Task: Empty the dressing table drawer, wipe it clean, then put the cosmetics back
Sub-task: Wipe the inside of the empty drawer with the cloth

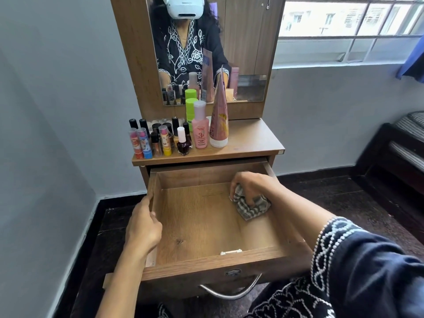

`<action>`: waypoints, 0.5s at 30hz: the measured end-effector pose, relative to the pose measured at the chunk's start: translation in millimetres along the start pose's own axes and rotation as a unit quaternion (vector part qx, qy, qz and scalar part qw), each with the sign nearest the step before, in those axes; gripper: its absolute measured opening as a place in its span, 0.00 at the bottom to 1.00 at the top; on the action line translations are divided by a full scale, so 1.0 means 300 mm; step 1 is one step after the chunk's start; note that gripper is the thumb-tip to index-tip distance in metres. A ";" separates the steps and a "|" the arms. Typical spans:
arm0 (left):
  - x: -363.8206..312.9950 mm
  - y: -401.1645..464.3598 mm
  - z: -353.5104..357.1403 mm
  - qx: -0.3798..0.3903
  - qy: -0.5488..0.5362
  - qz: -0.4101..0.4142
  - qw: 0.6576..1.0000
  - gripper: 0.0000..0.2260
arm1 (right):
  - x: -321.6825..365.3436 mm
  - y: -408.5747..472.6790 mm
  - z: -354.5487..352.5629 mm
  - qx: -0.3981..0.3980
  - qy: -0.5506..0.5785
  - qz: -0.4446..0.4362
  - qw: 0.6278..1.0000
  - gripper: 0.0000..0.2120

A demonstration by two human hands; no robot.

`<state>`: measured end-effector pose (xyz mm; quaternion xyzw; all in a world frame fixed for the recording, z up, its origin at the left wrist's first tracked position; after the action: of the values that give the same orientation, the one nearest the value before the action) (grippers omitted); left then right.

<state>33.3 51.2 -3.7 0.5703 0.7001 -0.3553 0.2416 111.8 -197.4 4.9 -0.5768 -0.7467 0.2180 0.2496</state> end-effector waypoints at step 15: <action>-0.003 -0.008 0.001 -0.001 -0.004 0.001 1.000 0.23 | 0.025 -0.179 0.214 0.037 -0.044 -0.084 0.995 0.27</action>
<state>31.1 50.0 -2.6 0.5696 0.6990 -0.3560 0.2454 29.7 -205.5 -11.2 -0.4919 -0.7941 0.2490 0.2557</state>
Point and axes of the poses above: each hand's wrist, its own y-axis towards the middle knuckle, its own z-axis out of the palm, x = y × z, the point moved 7 cm from there along y, towards the middle knuckle, and after that the axes turned 12 degrees about x, right-handed, at the moved point
